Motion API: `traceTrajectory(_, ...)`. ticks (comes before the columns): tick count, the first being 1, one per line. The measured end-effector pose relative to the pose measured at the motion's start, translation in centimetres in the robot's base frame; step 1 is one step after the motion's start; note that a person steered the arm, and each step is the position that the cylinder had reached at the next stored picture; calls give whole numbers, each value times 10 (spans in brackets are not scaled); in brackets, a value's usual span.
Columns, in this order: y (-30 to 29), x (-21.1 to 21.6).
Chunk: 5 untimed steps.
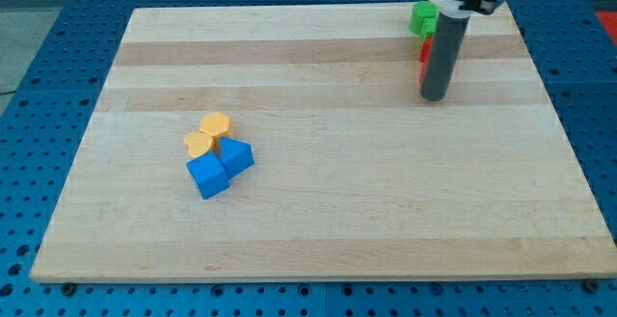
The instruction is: Place the arm right to the red star
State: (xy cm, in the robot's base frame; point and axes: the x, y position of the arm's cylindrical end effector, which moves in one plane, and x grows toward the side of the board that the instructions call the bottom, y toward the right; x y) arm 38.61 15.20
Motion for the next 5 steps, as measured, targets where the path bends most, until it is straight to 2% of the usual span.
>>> traceTrajectory(3, 41, 0)
traceTrajectory(5, 116, -6)
